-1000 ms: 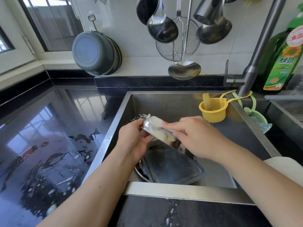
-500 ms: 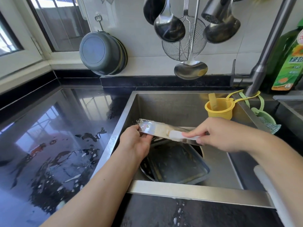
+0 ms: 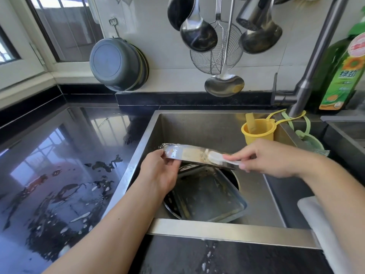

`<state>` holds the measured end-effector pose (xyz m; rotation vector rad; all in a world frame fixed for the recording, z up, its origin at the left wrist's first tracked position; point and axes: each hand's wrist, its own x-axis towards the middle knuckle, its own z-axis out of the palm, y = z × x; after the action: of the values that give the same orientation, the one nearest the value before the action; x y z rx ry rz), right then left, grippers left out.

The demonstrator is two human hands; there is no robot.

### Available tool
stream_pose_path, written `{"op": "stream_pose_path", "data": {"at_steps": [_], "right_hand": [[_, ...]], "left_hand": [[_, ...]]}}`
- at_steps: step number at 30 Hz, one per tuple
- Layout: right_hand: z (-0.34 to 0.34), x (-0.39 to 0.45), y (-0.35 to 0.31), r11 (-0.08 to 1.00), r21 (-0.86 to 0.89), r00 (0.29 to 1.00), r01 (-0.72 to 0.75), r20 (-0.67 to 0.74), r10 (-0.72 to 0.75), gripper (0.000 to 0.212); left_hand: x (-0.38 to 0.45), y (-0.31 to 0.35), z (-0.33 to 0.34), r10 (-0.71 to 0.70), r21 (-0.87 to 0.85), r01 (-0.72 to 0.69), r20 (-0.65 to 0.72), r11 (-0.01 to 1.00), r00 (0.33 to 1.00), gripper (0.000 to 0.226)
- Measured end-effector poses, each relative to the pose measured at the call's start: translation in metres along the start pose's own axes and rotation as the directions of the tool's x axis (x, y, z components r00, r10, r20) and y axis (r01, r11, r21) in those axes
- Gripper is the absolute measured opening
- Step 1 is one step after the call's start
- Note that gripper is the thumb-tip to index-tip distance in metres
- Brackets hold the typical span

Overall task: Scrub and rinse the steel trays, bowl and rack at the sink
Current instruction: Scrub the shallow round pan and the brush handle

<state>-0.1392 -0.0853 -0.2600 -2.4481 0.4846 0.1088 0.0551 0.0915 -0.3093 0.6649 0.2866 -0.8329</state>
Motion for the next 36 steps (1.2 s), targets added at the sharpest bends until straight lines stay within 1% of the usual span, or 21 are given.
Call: {"op": "stream_pose_path", "data": {"at_steps": [2, 3, 5, 7, 9, 11, 13, 16, 17, 20, 22, 25, 27, 29, 31, 33, 36], "right_hand": [[0.016, 0.010, -0.010, 0.999, 0.000, 0.997, 0.033, -0.077, -0.033, 0.048], [0.025, 0.016, -0.015, 0.999, -0.019, 0.991, 0.046, -0.122, -0.048, 0.047], [0.036, 0.026, -0.023, 0.994, -0.089, 0.973, 0.067, -0.216, -0.085, 0.046], [0.035, 0.027, -0.026, 0.988, -0.146, 0.963, 0.043, -0.259, -0.080, 0.046], [0.026, 0.021, -0.018, 0.977, -0.210, 0.978, -0.026, -0.209, -0.019, 0.045], [0.019, 0.011, -0.009, 0.982, -0.182, 0.989, -0.056, -0.142, 0.031, 0.044], [0.018, 0.007, -0.008, 0.996, -0.086, 0.989, -0.015, -0.151, 0.002, 0.045], [0.028, 0.013, -0.018, 0.997, -0.022, 0.984, 0.069, -0.162, -0.072, 0.048], [0.031, 0.016, -0.021, 0.997, -0.030, 0.985, 0.075, -0.152, -0.078, 0.048], [0.037, 0.018, -0.022, 0.994, -0.080, 0.986, 0.077, -0.141, -0.087, 0.047], [0.037, 0.018, -0.020, 0.993, -0.090, 0.986, 0.071, -0.145, -0.084, 0.047], [0.033, 0.016, -0.015, 0.992, -0.109, 0.991, 0.059, -0.111, -0.071, 0.047], [0.030, 0.013, -0.013, 0.989, -0.143, 0.996, 0.034, -0.071, -0.045, 0.047], [0.032, 0.015, -0.013, 0.984, -0.175, 0.996, 0.019, -0.083, -0.034, 0.048], [0.038, 0.020, -0.019, 0.983, -0.175, 0.992, 0.049, -0.107, -0.069, 0.051], [0.043, 0.026, -0.023, 0.979, -0.177, 0.986, 0.105, -0.109, -0.125, 0.052], [0.037, 0.024, -0.020, 0.975, -0.177, 0.984, 0.131, -0.099, -0.150, 0.052]], "left_hand": [[-0.002, -0.002, 0.001, -0.034, 0.061, 0.032, 0.034, 0.998, 0.999, 0.016], [-0.003, -0.003, 0.002, -0.053, 0.080, 0.049, 0.048, 0.996, 0.997, 0.016], [-0.003, -0.003, 0.000, -0.079, 0.091, 0.072, 0.080, 0.993, 0.994, 0.023], [-0.002, -0.002, -0.001, -0.070, 0.078, 0.064, 0.078, 0.995, 0.995, 0.030], [0.001, -0.001, -0.002, -0.037, 0.074, 0.035, 0.024, 0.997, 0.999, 0.029], [0.003, -0.001, -0.001, 0.007, 0.088, -0.005, -0.026, 0.996, 1.000, 0.030], [0.003, -0.002, 0.001, 0.015, 0.065, -0.012, -0.036, 0.998, 0.999, 0.032], [0.003, 0.001, 0.000, 0.004, 0.029, -0.005, 0.032, 1.000, 0.999, 0.032], [0.001, 0.001, 0.000, -0.010, 0.057, 0.006, 0.060, 0.998, 0.998, 0.033], [-0.005, -0.004, 0.001, -0.056, 0.227, 0.026, 0.129, 0.974, 0.990, 0.034], [-0.003, -0.003, 0.002, -0.021, 0.261, -0.010, 0.115, 0.965, 0.993, 0.031], [0.007, 0.004, -0.002, 0.045, 0.200, -0.056, 0.061, 0.978, 0.997, 0.030], [0.010, 0.004, -0.006, 0.017, 0.237, -0.029, 0.050, 0.971, 0.999, 0.033], [0.010, -0.003, -0.008, -0.026, 0.314, 0.005, 0.062, 0.949, 0.998, 0.037], [0.007, -0.009, -0.007, -0.053, 0.369, 0.018, 0.084, 0.929, 0.995, 0.040], [0.007, -0.011, -0.005, -0.036, 0.389, -0.001, 0.088, 0.921, 0.995, 0.041], [0.005, -0.007, -0.004, 0.004, 0.364, -0.024, 0.056, 0.931, 0.998, 0.036]]}}
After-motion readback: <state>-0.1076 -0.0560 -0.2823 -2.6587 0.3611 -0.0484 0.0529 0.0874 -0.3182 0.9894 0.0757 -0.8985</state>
